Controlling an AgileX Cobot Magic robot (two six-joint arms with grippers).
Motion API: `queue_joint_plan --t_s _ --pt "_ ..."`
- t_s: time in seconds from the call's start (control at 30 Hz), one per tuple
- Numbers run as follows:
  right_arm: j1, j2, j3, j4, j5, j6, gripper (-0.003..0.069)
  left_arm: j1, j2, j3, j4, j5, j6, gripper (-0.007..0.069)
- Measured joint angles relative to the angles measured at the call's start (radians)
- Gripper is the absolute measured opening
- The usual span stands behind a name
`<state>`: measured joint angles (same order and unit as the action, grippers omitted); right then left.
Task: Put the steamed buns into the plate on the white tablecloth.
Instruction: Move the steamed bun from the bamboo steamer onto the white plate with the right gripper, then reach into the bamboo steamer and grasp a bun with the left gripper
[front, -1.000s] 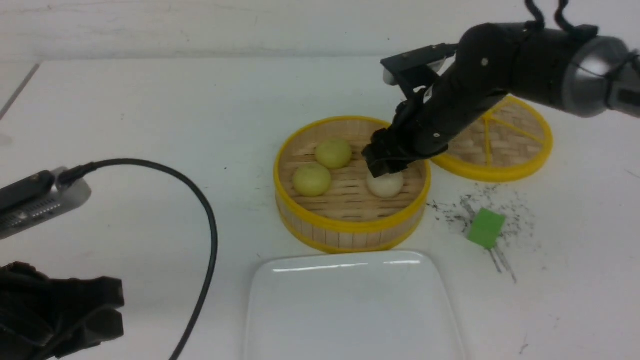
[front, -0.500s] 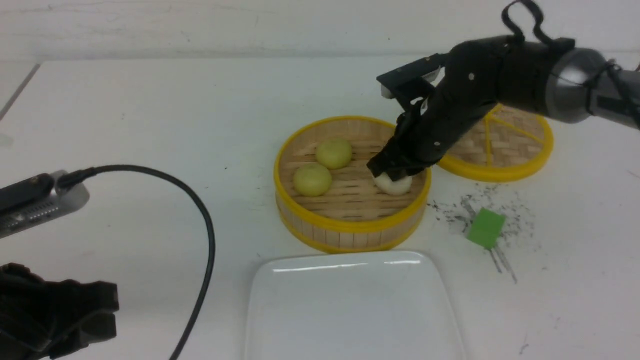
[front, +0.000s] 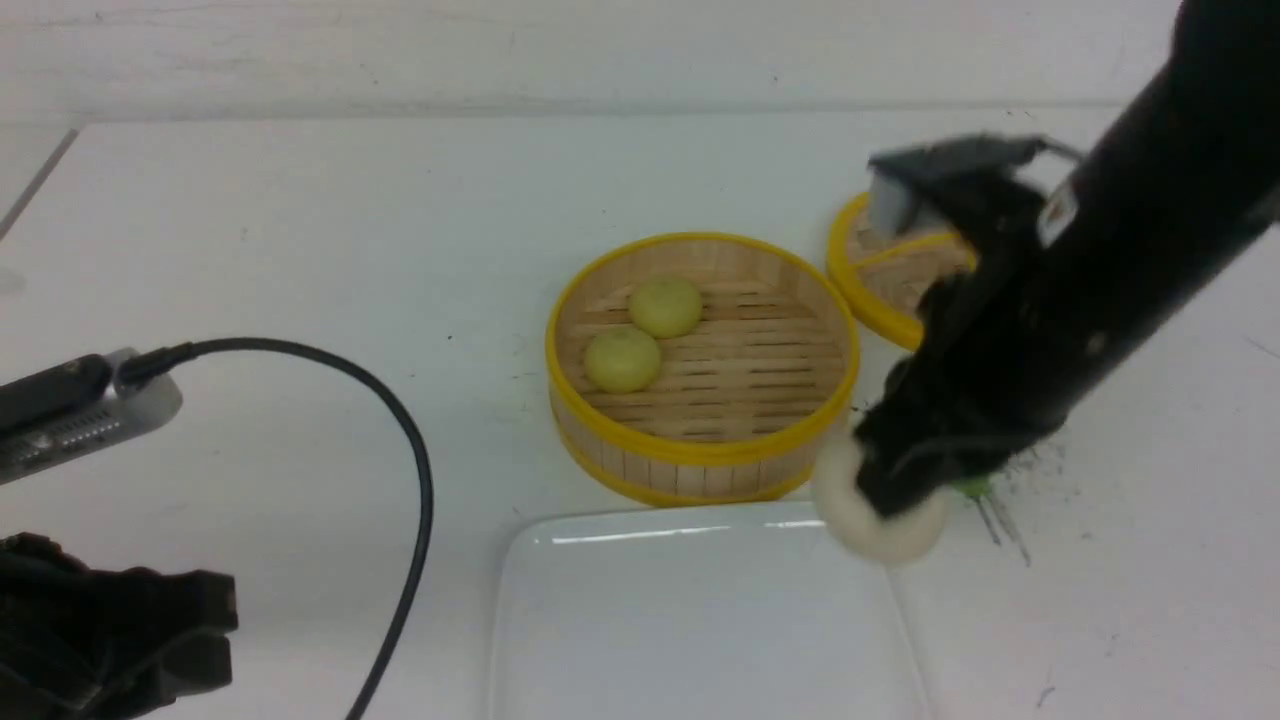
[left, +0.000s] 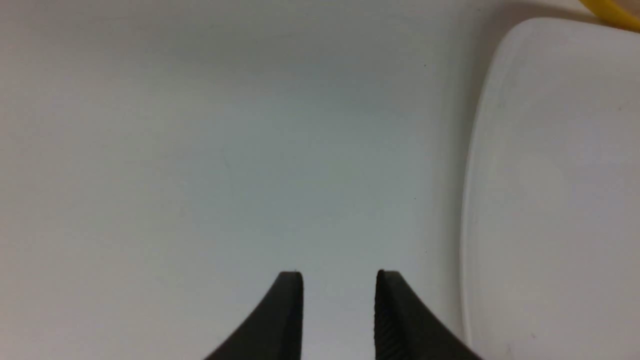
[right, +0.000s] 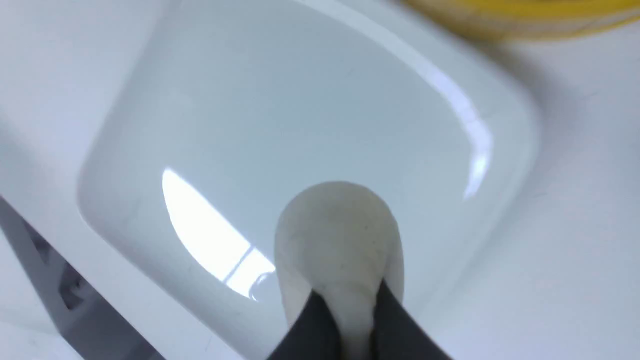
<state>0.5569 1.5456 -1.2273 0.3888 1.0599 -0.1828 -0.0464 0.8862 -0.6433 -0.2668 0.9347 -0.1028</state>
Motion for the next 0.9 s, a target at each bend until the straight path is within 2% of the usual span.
queue_joint_plan --t_s 0.03,0.07,0.2,0.3,0.4,0.5,0.6,0.67,0.77,0.83,0.9 --pt "0.005 0.0 0.011 0.0 -0.011 0.0 0.0025 0.0 0.0 0.0 0.0 -0.001 0.0 0.0237" --pt "0.054 0.017 0.099 -0.001 -0.111 -0.002 0.0027 0.0 0.0 0.0 0.0 -0.015 0.0 0.0237" --pt "0.128 0.069 0.21 -0.045 -0.287 -0.002 0.0055 0.0 0.0 0.0 0.0 -0.054 0.0 0.0237" --pt "0.166 0.118 0.247 -0.082 -0.369 -0.002 0.0119 0.0 0.0 0.0 0.0 -0.064 0.0 0.0237" --pt "0.19 0.155 0.246 -0.088 -0.401 0.006 0.0244 0.0 0.0 0.0 0.0 -0.066 0.0 0.0237" --pt "0.197 0.161 0.218 -0.097 -0.359 0.066 0.0395 0.0 0.0 0.0 -0.001 -0.067 0.0 0.0237" --pt "0.198 0.154 0.159 -0.15 -0.28 0.142 0.0507 0.0 0.0 0.0 0.0 -0.068 0.0 0.0237" --pt "0.198 0.14 0.111 -0.197 -0.231 0.183 0.0543 0.0 0.0 0.0 0.0 -0.07 0.001 0.0237" --pt "0.198 0.08 0.036 -0.305 -0.122 0.244 0.0536 0.0 0.0 0.0 0.002 -0.073 0.001 0.0237" --pt "0.198 0.016 0.012 -0.389 -0.053 0.279 0.0479 0.0 0.0 0.0 0.0 -0.073 0.001 0.0237" --pt "0.198 -0.058 0.008 -0.474 0.014 0.317 0.0377 0.0 0.0 0.0 -0.004 -0.073 0.001 0.0237"
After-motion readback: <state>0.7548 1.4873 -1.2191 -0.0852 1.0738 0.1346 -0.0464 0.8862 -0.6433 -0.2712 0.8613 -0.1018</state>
